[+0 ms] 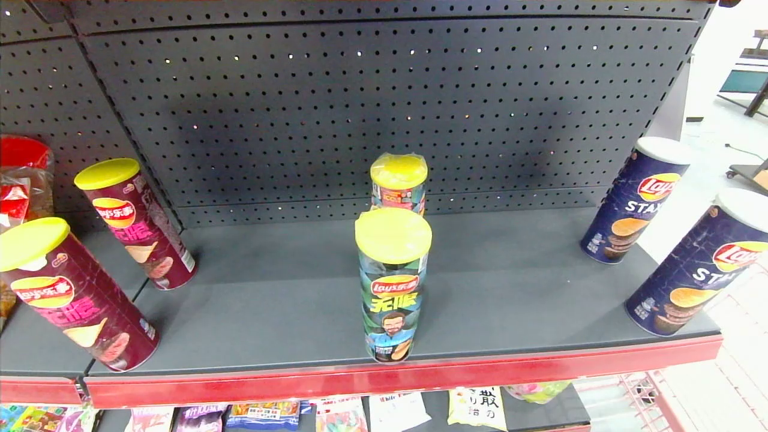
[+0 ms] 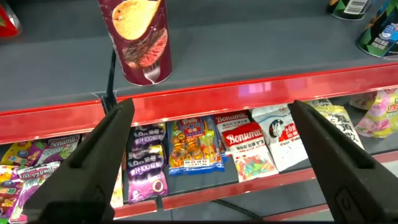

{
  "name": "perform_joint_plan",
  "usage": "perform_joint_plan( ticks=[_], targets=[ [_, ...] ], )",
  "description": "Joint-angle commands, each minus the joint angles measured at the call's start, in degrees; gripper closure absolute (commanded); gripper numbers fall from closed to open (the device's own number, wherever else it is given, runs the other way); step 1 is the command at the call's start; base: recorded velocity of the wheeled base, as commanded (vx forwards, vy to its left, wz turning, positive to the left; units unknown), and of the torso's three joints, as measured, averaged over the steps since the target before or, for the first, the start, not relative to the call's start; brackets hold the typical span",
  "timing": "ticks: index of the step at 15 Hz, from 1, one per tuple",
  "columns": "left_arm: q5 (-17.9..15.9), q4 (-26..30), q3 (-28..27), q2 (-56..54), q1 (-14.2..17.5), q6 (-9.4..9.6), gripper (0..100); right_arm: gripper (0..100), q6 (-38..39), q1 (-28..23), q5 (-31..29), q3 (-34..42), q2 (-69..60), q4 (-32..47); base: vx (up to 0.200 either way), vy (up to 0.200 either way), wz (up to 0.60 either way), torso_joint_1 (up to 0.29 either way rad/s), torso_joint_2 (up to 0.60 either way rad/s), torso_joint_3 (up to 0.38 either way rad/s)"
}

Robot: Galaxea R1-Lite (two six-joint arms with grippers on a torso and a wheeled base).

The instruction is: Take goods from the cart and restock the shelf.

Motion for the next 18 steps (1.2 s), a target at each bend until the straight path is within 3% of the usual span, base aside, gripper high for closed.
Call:
perform_joint_plan(
  ticks=[1,3,5,18],
  targets=[
    [0.02,-0.01,0.00,0.24,-0.02,-0.05,0,0,0.82,0.16,-3.11,0.00,0.37,-0.04,0.000,0.000,0.00,0.000,0.00,0.000],
    [0.02,-0.01,0.00,0.24,-0.02,-0.05,0,0,0.65,-0.72,-2.84,0.00,0.63,0.05,0.000,0.000,0.00,0.000,0.00,0.000],
    [0.02,-0.01,0.00,0.33,-0.02,-0.05,0,0,0.38,-4.85,-2.76,0.00,0.20,0.05,0.000,0.000,0.00,0.000,0.00,0.000],
    [0.02,-0.01,0.00,0.24,-0.02,0.04,0,0,0.38,-5.91,-2.40,0.00,-5.17,-0.04,0.000,0.000,0.00,0.000,0.00,0.000]
  ],
)
